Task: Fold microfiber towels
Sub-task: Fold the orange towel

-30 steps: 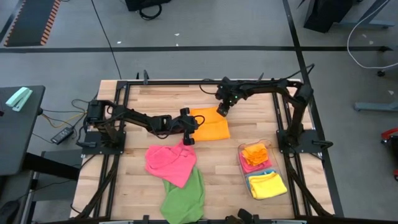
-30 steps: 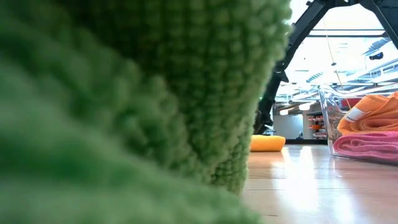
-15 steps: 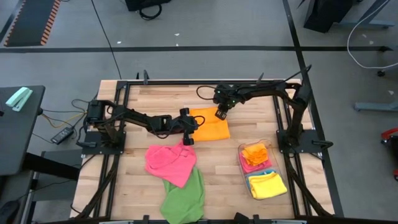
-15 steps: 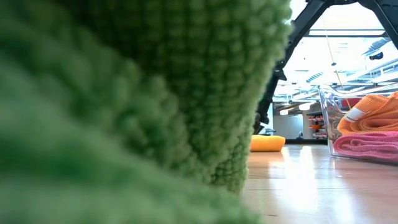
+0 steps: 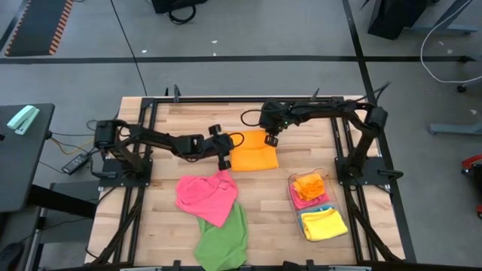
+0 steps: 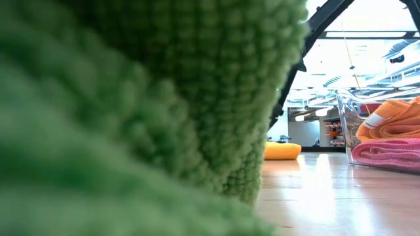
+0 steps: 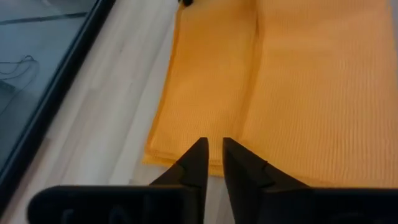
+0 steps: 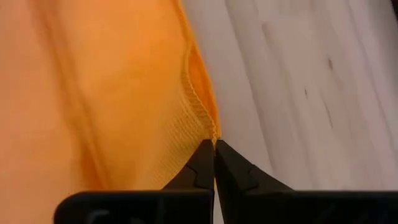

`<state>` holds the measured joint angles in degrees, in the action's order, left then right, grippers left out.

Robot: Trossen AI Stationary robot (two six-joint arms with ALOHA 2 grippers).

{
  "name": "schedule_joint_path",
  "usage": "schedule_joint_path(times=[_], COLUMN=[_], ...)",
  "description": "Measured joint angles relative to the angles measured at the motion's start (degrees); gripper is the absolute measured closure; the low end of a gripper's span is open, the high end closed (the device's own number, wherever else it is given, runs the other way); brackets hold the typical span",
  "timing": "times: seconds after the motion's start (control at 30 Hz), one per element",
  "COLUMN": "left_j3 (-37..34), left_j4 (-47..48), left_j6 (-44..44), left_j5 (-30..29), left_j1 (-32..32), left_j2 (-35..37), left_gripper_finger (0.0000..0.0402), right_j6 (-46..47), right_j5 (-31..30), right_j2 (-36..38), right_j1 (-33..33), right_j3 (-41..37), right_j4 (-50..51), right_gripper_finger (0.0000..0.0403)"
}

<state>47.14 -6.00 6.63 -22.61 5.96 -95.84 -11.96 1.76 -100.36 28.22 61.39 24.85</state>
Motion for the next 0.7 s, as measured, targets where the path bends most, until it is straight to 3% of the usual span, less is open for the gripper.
schedule_joint_path(times=[0.3,0.5,0.7], left_j3=[-0.33,-0.33,-0.33], left_j4=[-4.69,-3.72,-5.40], left_j6=[-6.02,-11.56,-15.70], left_j5=[16.26,19.67,20.08], left_j1=[11.66,14.74,16.62], left_j2=[0.38,-1.01,-5.59], left_gripper_finger=[0.0274,0.0231,0.0221], right_j6=[-1.30,-1.02,-0.69], right_j5=[-0.19,-0.20,-0.18], right_j2=[1.03,1.03,1.05], right_j1=[-2.43,-3.24,-3.31], right_j3=[0.02,0.02,0.09], right_j4=[0.06,-0.62,-1.69], right_gripper_finger=[0.0397,0.0397,0.0397])
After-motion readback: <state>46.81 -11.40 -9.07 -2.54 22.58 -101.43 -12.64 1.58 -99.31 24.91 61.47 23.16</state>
